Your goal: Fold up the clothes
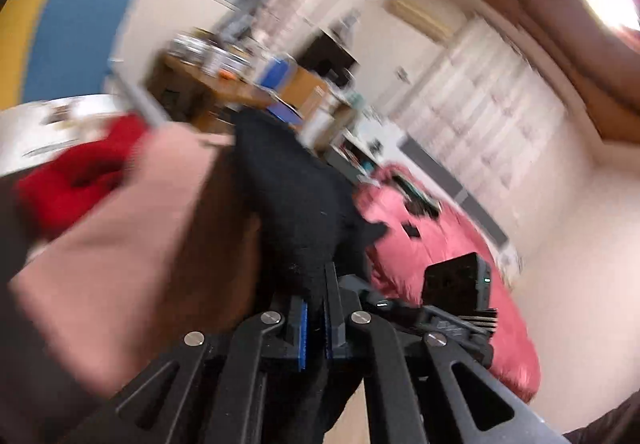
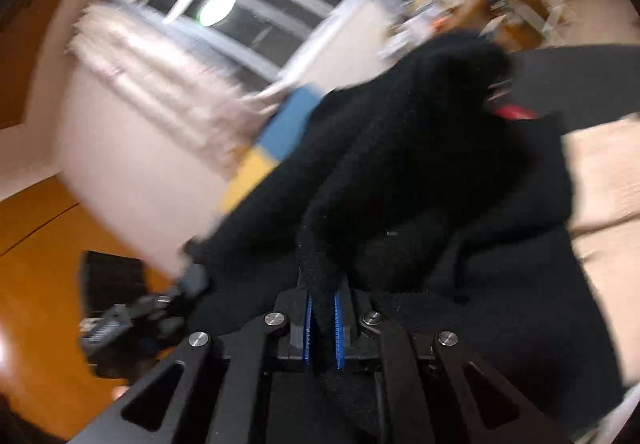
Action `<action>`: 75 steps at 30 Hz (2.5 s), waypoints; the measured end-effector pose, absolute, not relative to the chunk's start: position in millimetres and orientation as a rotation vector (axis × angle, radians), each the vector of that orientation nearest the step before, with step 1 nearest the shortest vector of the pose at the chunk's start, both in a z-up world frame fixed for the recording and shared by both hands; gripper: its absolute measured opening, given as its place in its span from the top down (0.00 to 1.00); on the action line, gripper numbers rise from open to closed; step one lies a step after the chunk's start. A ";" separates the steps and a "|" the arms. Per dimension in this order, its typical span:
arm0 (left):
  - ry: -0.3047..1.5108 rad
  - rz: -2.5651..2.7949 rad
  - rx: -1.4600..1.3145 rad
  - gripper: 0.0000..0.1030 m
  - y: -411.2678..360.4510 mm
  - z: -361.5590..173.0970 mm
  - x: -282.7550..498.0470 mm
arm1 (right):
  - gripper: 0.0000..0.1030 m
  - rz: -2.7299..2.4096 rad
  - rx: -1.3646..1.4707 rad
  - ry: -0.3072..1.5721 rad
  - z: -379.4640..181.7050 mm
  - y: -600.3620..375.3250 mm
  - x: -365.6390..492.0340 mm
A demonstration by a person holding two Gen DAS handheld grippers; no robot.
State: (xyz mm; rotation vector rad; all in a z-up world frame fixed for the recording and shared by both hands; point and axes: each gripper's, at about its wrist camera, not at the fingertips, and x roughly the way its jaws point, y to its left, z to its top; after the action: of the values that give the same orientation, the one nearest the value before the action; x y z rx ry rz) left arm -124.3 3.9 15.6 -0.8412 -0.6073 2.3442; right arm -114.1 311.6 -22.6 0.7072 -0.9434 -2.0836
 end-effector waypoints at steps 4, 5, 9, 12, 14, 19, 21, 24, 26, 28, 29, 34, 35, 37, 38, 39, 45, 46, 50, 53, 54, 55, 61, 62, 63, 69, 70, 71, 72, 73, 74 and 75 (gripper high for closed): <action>-0.828 2.641 -0.978 0.87 -109.0 -14.4 -73.4 | 0.91 -1.822 0.690 -0.856 -6.8 214.1 -80.8; -0.878 2.697 -1.001 0.86 -130.1 -21.1 -60.4 | 0.91 -1.768 0.689 -0.821 -2.3 187.6 -71.3; -0.981 2.867 -0.970 0.86 -191.8 -31.6 14.6 | 0.91 -1.527 0.704 -0.677 12.5 68.8 -22.7; -0.881 2.980 -0.953 0.86 -206.6 -27.0 68.6 | 0.91 -1.448 0.711 -0.620 22.5 13.2 -0.9; -0.922 3.009 -0.899 0.84 -223.9 -21.0 98.9 | 0.91 -1.395 0.716 -0.583 29.2 -23.9 13.7; -1.034 3.092 -0.777 0.82 -266.3 -5.4 169.2 | 0.82 -1.296 0.665 -0.735 71.4 -70.0 -29.2; -1.026 3.172 -0.775 0.82 -272.0 -2.1 189.0 | 0.71 -1.343 0.632 -0.792 89.4 -81.9 -48.6; -0.979 3.214 -0.830 0.82 -270.7 -6.4 204.6 | 0.48 -1.461 0.592 -0.786 107.0 -92.9 -71.7; -0.911 3.198 -0.890 0.82 -264.2 -13.2 206.2 | 0.43 -1.542 0.607 -0.698 107.7 -98.0 -80.0; -0.866 3.156 -0.947 0.80 -256.5 -19.6 200.4 | 0.41 -1.627 0.633 -0.603 95.9 -95.1 -79.3; -0.845 3.113 -0.970 0.78 -249.9 -23.1 195.5 | 0.35 -1.657 0.658 -0.567 83.8 -89.6 -80.4; -0.607 2.945 -1.022 0.62 -193.6 -26.5 157.1 | 0.26 -1.875 0.903 -0.374 -8.7 -41.4 -89.9; -0.556 2.910 -1.054 0.56 -179.0 -30.1 145.8 | 0.26 -1.909 0.975 -0.363 -30.5 -30.9 -93.2; -0.453 2.854 -1.119 0.56 -151.3 -37.8 123.3 | 0.26 -1.970 1.107 -0.342 -70.2 -11.4 -99.2; -0.397 2.860 -1.162 0.56 -140.4 -42.5 110.4 | 0.26 -2.002 1.153 -0.339 -83.5 -1.8 -101.3; -0.338 2.877 -1.210 0.56 -130.2 -47.4 95.6 | 0.26 -2.035 1.186 -0.340 -93.8 8.9 -103.3; -0.142 2.885 -1.431 0.55 -104.3 -80.7 37.2 | 0.23 -2.227 1.049 -0.208 -78.3 23.3 -128.3; -0.150 2.879 -1.453 0.55 -106.9 -87.0 34.7 | 0.21 -2.257 1.010 -0.168 -72.0 20.8 -135.6; -0.183 2.851 -1.540 0.53 -117.1 -112.2 24.8 | 0.19 -2.371 0.907 0.064 -58.8 2.7 -186.4; -0.155 2.829 -1.560 0.53 -121.1 -118.8 22.3 | 0.19 -2.409 0.898 0.403 -65.6 -17.3 -221.6; -0.151 2.825 -1.563 0.53 -122.2 -119.8 20.9 | 0.19 -2.408 0.861 0.561 -73.2 -28.0 -228.4; -0.147 2.821 -1.566 0.53 -123.3 -120.7 19.5 | 0.19 -2.403 0.830 0.708 -81.4 -36.3 -232.8; -0.106 2.769 -1.569 0.53 -130.5 -123.1 11.4 | 0.19 -2.438 0.903 0.825 -99.4 -10.5 -266.1; -0.083 2.761 -1.559 0.53 -130.8 -123.6 11.7 | 0.19 -2.454 0.924 0.798 -99.8 -2.0 -270.0; -0.065 2.755 -1.542 0.53 -131.9 -124.0 12.7 | 0.19 -2.479 0.960 0.735 -99.9 11.4 -274.6; -0.319 2.781 -1.488 0.77 -170.6 -117.6 25.4 | 0.19 -2.535 1.114 0.489 -101.7 58.2 -273.8; -0.421 2.796 -1.470 0.78 -184.3 -115.0 30.4 | 0.19 -2.524 1.129 0.478 -100.8 56.9 -272.9; -0.503 2.819 -1.448 0.79 -197.7 -110.9 35.0 | 0.19 -2.522 1.135 0.470 -100.7 55.4 -272.5; -0.555 2.858 -1.412 0.80 -209.8 -103.6 44.0 | 0.19 -2.521 1.131 0.465 -100.1 56.1 -269.9; -0.597 2.903 -1.365 0.81 -220.8 -94.5 57.5 | 0.19 -2.521 1.119 0.465 -98.7 58.1 -264.9; -0.661 2.937 -1.301 0.82 -233.7 -85.1 71.5 | 0.18 -2.526 1.096 0.465 -95.3 60.7 -257.4; -0.760 2.952 -1.214 0.82 -250.6 -75.4 88.0 | 0.19 -2.537 1.061 0.466 -89.7 64.1 -246.8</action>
State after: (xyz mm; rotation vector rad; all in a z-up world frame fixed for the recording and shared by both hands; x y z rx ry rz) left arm 88.0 -250.6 -75.4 -1.2143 -0.7604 2.9516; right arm -246.8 64.1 -89.7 1.0612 0.4663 -2.5370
